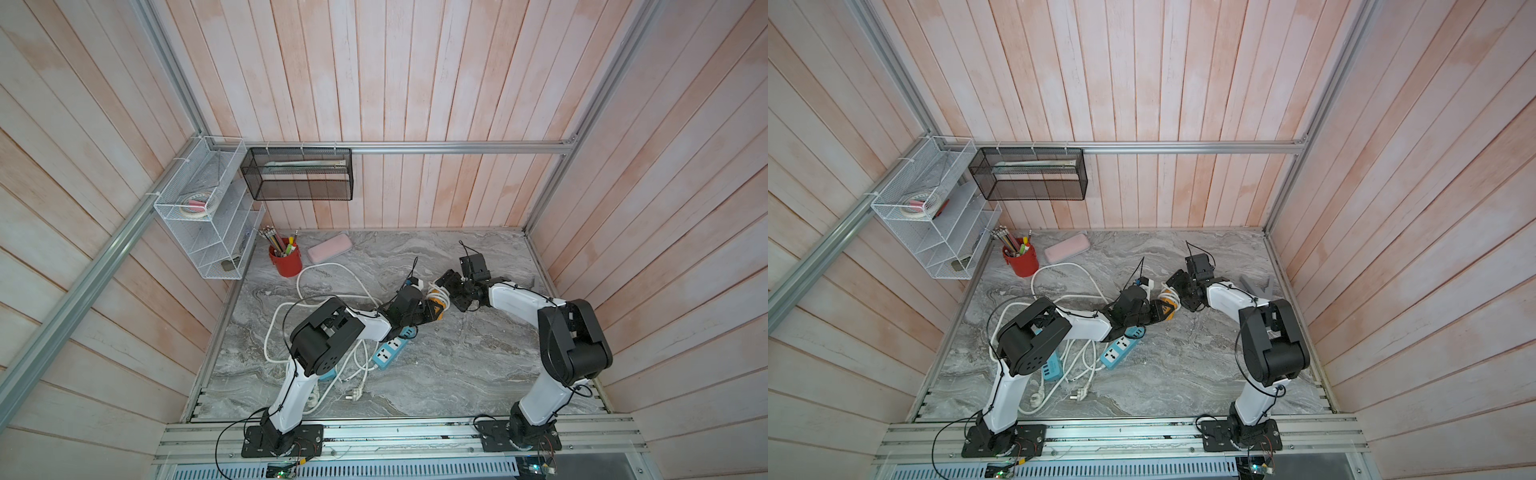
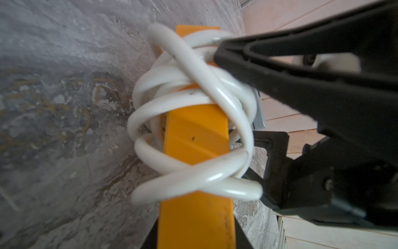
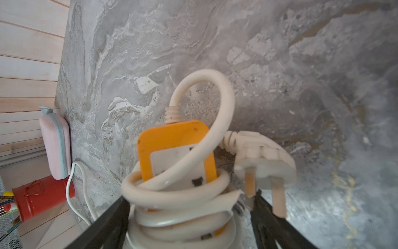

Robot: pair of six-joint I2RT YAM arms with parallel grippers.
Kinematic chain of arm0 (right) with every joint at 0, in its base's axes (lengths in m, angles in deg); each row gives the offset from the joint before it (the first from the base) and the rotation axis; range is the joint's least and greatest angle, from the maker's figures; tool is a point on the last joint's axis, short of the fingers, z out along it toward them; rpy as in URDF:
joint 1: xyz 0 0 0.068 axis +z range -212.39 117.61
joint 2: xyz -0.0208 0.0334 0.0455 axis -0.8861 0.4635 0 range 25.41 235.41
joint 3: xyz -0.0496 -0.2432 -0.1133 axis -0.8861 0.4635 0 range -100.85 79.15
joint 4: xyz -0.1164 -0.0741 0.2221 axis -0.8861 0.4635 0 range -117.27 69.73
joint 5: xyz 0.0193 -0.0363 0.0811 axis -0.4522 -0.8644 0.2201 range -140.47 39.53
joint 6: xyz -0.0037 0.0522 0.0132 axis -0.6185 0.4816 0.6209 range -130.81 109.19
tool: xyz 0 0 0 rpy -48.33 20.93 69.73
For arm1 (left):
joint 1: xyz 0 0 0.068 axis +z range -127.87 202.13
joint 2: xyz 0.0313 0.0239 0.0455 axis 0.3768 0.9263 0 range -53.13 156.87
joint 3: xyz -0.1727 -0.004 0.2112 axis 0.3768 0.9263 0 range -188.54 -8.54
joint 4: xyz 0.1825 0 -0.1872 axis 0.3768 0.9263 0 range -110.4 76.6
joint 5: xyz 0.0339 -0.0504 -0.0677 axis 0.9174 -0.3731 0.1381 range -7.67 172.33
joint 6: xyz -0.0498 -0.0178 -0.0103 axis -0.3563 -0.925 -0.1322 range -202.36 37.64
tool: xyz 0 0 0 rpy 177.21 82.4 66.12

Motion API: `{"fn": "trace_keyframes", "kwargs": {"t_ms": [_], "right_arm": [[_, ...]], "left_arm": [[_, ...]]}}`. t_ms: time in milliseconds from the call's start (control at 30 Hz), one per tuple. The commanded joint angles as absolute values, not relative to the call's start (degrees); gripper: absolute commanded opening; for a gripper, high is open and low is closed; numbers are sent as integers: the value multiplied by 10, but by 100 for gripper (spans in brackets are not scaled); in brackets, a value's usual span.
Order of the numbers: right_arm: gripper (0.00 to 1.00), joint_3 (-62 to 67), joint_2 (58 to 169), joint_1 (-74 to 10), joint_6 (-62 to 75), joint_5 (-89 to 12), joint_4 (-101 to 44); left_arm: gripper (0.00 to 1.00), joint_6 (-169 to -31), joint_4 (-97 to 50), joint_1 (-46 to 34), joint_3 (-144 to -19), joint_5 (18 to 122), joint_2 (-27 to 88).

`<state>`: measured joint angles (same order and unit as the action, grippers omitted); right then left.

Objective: Wrap the cord around the power strip
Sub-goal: Place the power strip at the center of the board.

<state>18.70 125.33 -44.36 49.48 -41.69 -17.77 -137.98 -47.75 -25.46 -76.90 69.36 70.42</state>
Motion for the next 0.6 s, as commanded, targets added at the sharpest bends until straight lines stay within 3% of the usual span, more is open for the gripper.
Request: {"fn": "trace_keyframes", "kwargs": {"t_ms": [0, 233, 333, 467, 567], "right_arm": [[87, 162, 1278, -410, 496, -419, -148], [87, 163, 1313, -393, 490, -416, -126], [82, 168, 1314, -394, 469, -444, -115], [76, 153, 1323, -412, 403, -478, -68], [72, 148, 1329, -424, 348, -511, -30]], "left_arm": [[0, -1374, -435, -265, -756, 675, 737], [0, -1372, -452, -264, -760, 668, 738], [2, -1356, -450, -265, -759, 666, 724], [28, -1308, -430, -265, -758, 669, 671], [39, -1282, -416, -265, -746, 671, 620]]}}
